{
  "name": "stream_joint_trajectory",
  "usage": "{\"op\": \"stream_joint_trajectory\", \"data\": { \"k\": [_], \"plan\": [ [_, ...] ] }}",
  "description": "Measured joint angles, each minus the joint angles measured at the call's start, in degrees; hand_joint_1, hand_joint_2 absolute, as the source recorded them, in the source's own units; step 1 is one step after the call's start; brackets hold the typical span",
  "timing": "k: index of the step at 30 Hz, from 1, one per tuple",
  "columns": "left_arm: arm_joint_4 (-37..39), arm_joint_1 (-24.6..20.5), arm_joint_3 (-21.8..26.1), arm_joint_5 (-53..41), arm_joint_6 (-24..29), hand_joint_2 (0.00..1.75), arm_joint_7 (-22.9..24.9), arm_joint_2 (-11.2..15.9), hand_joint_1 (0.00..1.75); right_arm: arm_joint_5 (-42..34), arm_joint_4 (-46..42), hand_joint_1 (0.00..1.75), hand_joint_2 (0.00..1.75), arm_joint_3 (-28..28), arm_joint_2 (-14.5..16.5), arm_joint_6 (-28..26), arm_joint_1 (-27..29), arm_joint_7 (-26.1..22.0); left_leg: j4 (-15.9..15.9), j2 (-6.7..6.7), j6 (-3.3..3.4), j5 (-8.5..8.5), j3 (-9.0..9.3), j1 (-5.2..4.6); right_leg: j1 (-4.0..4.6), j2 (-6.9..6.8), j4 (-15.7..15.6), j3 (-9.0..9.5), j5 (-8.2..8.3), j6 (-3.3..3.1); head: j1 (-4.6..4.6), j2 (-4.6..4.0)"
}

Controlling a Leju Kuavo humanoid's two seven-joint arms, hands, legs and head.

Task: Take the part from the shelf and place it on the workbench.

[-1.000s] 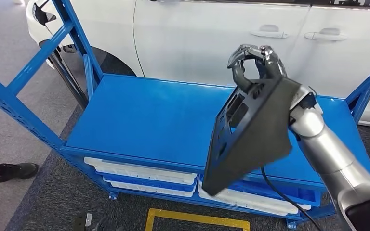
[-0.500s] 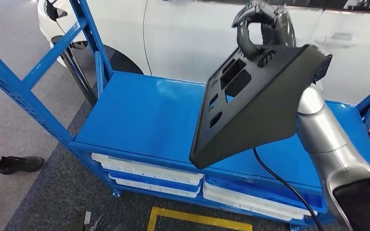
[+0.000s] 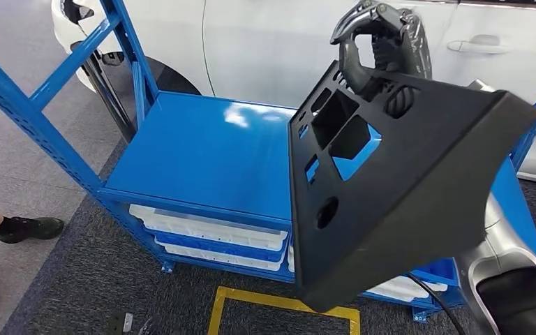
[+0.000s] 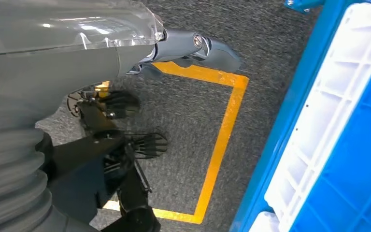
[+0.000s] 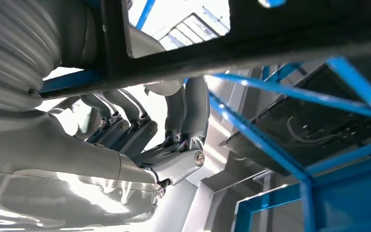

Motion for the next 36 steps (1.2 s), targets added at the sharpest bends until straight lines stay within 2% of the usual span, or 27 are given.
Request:
{"op": "stream_joint_trajectory", "data": {
  "k": [3, 4, 5, 6, 8, 9, 10, 11, 12, 13, 15, 16, 17, 19, 20, 21, 23, 24, 25, 27, 28, 29, 30, 32, 34, 35, 36],
  "plan": [
    [0.00, 0.24, 0.00, -0.01, -0.10, 1.75, 0.13, 0.12, 0.00, -0.53, -0.68, 1.75, 1.75, -0.19, 0.10, 0.91, 0.45, 0.02, -1.31, 0.02, 1.20, 1.64, 0.15, -0.38, -0.25, 0.12, -0.74, 0.11, 1.46, 1.08, 0.01, 0.00],
    [0.00, 0.23, 0.01, 0.01, -0.14, 1.75, 0.13, 0.18, 0.00, -0.77, -0.79, 1.75, 1.75, -0.24, 0.20, 1.25, 0.62, 0.08, -1.53, 0.10, 1.62, 2.34, -0.05, -0.41, -0.34, 0.17, -0.75, -0.07, 1.27, 1.35, 0.02, 0.00],
    [0.00, 0.18, 0.01, 0.03, -0.17, 1.75, 0.12, 0.24, 0.00, -0.97, -0.90, 1.75, 1.75, -0.31, 0.30, 1.54, 0.77, 0.14, -1.76, 0.19, 2.01, 3.10, -0.38, -0.39, -0.37, 0.27, -0.10, -0.47, 0.18, 1.51, 0.01, 0.00],
    [0.00, 0.11, 0.02, 0.07, -0.20, 1.75, 0.10, 0.28, 0.00, -1.12, -0.98, 1.75, 1.75, -0.38, 0.37, 1.77, 0.87, 0.20, -1.98, 0.28, 2.35, 3.94, -0.94, -0.34, -0.35, 0.42, 1.91, -1.24, -2.17, 1.57, 0.02, 0.00],
    [0.00, 0.05, 0.03, 0.14, -0.29, 1.75, 0.08, 0.34, 0.00, -1.36, -1.20, 1.75, 1.75, -0.45, 0.50, 2.14, 1.21, 0.21, -2.01, 0.36, 2.75, 5.34, -2.53, -0.39, -0.31, 0.77, 9.34, -3.14, -8.38, 1.50, 0.02, 0.00],
    [0.00, 0.07, 0.03, 0.17, -0.35, 1.75, 0.08, 0.36, 0.00, -1.48, -1.38, 1.75, 1.75, -0.45, 0.54, 2.26, 1.61, 0.12, -1.97, 0.38, 2.85, 6.03, -3.45, -0.43, -0.27, 0.87, 13.40, -3.79, -10.58, 1.50, 0.02, 0.00],
    [0.00, 0.12, 0.04, 0.19, -0.42, 1.75, 0.11, 0.37, 0.00, -1.59, -1.61, 1.75, 1.75, -0.45, 0.57, 2.30, 2.12, -0.04, -1.92, 0.39, 2.88, 6.68, -4.35, -0.48, -0.24, 0.92, 16.14, -3.75, -11.36, 1.47, 0.02, 0.00],
    [0.00, 0.18, 0.04, 0.21, -0.47, 1.75, 0.18, 0.37, 0.00, -1.68, -1.89, 1.75, 1.75, -0.45, 0.58, 2.31, 2.66, -0.22, -1.87, 0.39, 2.87, 7.32, -5.25, -0.52, -0.20, 0.92, 16.96, -2.80, -10.93, 1.37, 0.02, 0.00],
    [0.00, 0.23, 0.04, 0.21, -0.51, 1.75, 0.29, 0.37, 0.00, -1.75, -2.21, 1.75, 1.75, -0.46, 0.58, 2.31, 3.14, -0.45, -1.81, 0.39, 2.83, 7.97, -6.15, -0.58, -0.12, 0.90, 15.61, -0.81, -9.75, 1.16, 0.02, 0.00],
    [0.00, 0.27, 0.04, 0.22, -0.52, 1.75, 0.46, 0.37, 0.00, -1.81, -2.57, 1.75, 1.75, -0.47, 0.58, 2.29, 3.49, -0.66, -1.74, 0.39, 2.77, 8.60, -6.95, -0.62, 0.03, 0.80, 12.44, 2.11, -8.62, 0.83, 0.02, 0.00],
    [0.00, 0.39, 0.05, 0.37, -0.46, 1.75, 0.95, 0.37, 0.00, -1.95, -3.40, 1.75, 1.75, -0.60, 0.61, 2.15, 3.93, -1.16, -1.61, 0.45, 2.48, 9.72, -8.13, -0.80, 0.53, 0.08, 3.83, 8.66, -8.75, 0.20, 0.01, 0.00],
    [0.00, 0.50, 0.07, 0.48, -0.40, 1.75, 1.25, 0.38, 0.00, -2.01, -3.74, 1.75, 1.75, -0.73, 0.65, 2.07, 4.11, -1.38, -1.64, 0.55, 2.26, 10.22, -8.37, -0.82, 0.80, -0.22, 0.78, 10.70, -9.32, 0.06, 0.02, 0.00],
    [0.00, 0.64, 0.11, 0.65, -0.32, 1.75, 1.71, 0.42, 0.00, -2.08, -3.98, 1.75, 1.75, -0.91, 0.70, 2.01, 4.30, -1.64, -1.76, 0.69, 1.95, 10.72, -8.47, -0.79, 1.02, -0.38, -1.03, 11.72, -9.81, -0.01, 0.02, 0.00],
    [0.00, 1.03, 0.32, 0.97, -0.02, 1.75, 3.36, 0.64, 0.00, -2.27, -4.10, 1.75, 1.75, -1.27, 0.77, 1.96, 4.68, -2.12, -2.04, 0.89, 1.27, 11.32, -8.60, -0.70, 1.02, -0.25, -1.89, 11.37, -8.82, -0.31, 0.02, 0.00],
    [0.00, 1.28, 0.51, 1.16, 0.19, 1.75, 4.38, 0.81, 0.00, -2.37, -4.10, 1.75, 1.75, -1.38, 0.78, 1.96, 4.78, -2.33, -1.55, 0.91, 0.86, 10.43, -8.93, -0.64, 0.85, -0.24, -2.19, 10.95, -8.11, -0.67, 0.02, 0.00],
    [0.00, 1.60, 0.75, 1.32, 0.49, 1.75, 5.44, 0.98, 0.00, -2.45, -4.11, 1.75, 1.75, -1.45, 0.78, 1.96, 4.86, -2.46, -0.06, 0.90, 0.45, 8.40, -9.55, -0.58, 0.63, -0.28, -2.45, 10.33, -7.26, -1.00, 0.02, 0.00],
    [0.00, 2.30, 1.21, 1.69, 1.16, 1.75, 7.16, 1.32, 0.00, -2.56, -4.13, 1.75, 1.75, -1.52, 0.71, 1.94, 4.92, -2.64, 6.28, 0.92, -0.40, 2.15, -11.33, -0.21, 0.40, -0.24, -2.59, 8.69, -5.68, -1.36, 0.01, 0.00],
    [0.00, 2.67, 1.43, 1.82, 1.56, 1.75, 7.93, 1.52, 0.00, -2.56, -4.14, 1.75, 1.75, -1.57, 0.64, 1.88, 5.00, -2.68, 10.15, 0.94, -0.78, -0.17, -12.09, 0.00, 0.38, -0.21, -2.57, 7.73, -4.92, -1.34, 0.01, 0.00],
    [0.00, 3.03, 1.63, 1.94, 1.90, 1.75, 8.54, 1.80, 0.00, -2.47, -4.14, 1.75, 1.75, -1.60, 0.58, 1.75, 5.13, -2.71, 13.30, 0.96, -1.10, -1.11, -12.38, 0.21, 0.34, -0.18, -2.54, 6.75, -4.17, -1.25, 0.01, 0.00],
    [0.00, 3.72, 2.06, 2.03, 2.48, 1.75, 9.47, 2.32, 0.00, -2.10, -4.14, 1.75, 1.75, -1.63, 0.53, 1.32, 5.49, -2.72, 14.98, 0.96, -1.57, 0.88, -10.76, 0.58, 0.19, -0.13, -2.40, 4.69, -2.72, -0.89, 0.01, 0.00],
    [0.00, 4.02, 2.29, 2.08, 2.72, 1.75, 9.90, 2.59, 0.00, -1.85, -4.14, 1.75, 1.75, -1.63, 0.54, 1.03, 5.63, -2.73, 12.92, 0.92, -1.72, 2.35, -8.49, 0.73, 0.08, -0.07, -2.24, 3.65, -1.99, -0.61, 0.01, 0.00],
    [0.00, 4.27, 2.49, 2.14, 2.96, 1.75, 10.32, 2.80, 0.00, -1.63, -4.19, 1.75, 1.75, -1.63, 0.54, 0.68, 5.74, -2.74, 9.30, 0.72, -1.81, 2.88, -5.21, 0.86, 0.00, 0.00, -2.03, 2.73, -1.36, -0.28, 0.00, 0.00],
    [-0.01, 4.47, 2.69, 2.25, 3.21, 1.75, 10.87, 3.11, 0.00, -1.41, -4.32, 1.75, 1.75, -1.63, 0.52, 0.19, 5.78, -2.75, 4.64, 0.47, -1.68, 2.35, -1.57, 0.87, -0.06, 0.04, -1.73, 2.00, -0.81, 0.07, 0.01, 0.00],
    [-0.02, 4.92, 3.16, 2.46, 3.71, 1.75, 12.22, 3.61, 0.00, -1.04, -4.65, 1.75, 1.75, -1.58, 0.52, -0.99, 5.75, -2.68, -1.60, 0.06, -0.88, 0.39, 2.83, 0.72, -0.16, 0.06, -1.46, 1.34, 0.25, 0.80, 0.00, 0.00],
    [-0.02, 5.45, 3.77, 2.58, 4.18, 1.75, 13.62, 4.01, 0.00, -0.89, -4.78, 1.75, 1.75, -1.42, 0.72, -2.03, 5.75, -2.38, -2.67, 0.26, 0.36, 0.52, 2.85, 0.50, -0.44, 0.16, -1.49, 1.14, 1.10, 1.57, 0.01, 0.00],
    [-0.02, 5.62, 4.03, 2.61, 4.36, 1.75, 14.18, 4.15, 0.00, -0.97, -4.77, 1.75, 1.75, -1.35, 0.89, -2.44, 5.75, -2.16, -2.74, 0.45, 0.92, 1.14, 2.51, 0.44, -0.57, 0.31, -1.03, 0.81, 0.44, 1.80, 0.01, 0.00],
    [-0.02, 5.73, 4.24, 2.63, 4.52, 1.75, 14.65, 4.27, 0.00, -1.09, -4.76, 1.75, 1.75, -1.32, 1.08, -2.76, 5.67, -1.95, -2.85, 0.64, 1.48, 1.87, 1.97, 0.39, -0.64, 0.48, 0.35, 0.23, -1.34, 1.92, 0.02, 0.00]
  ]
}}
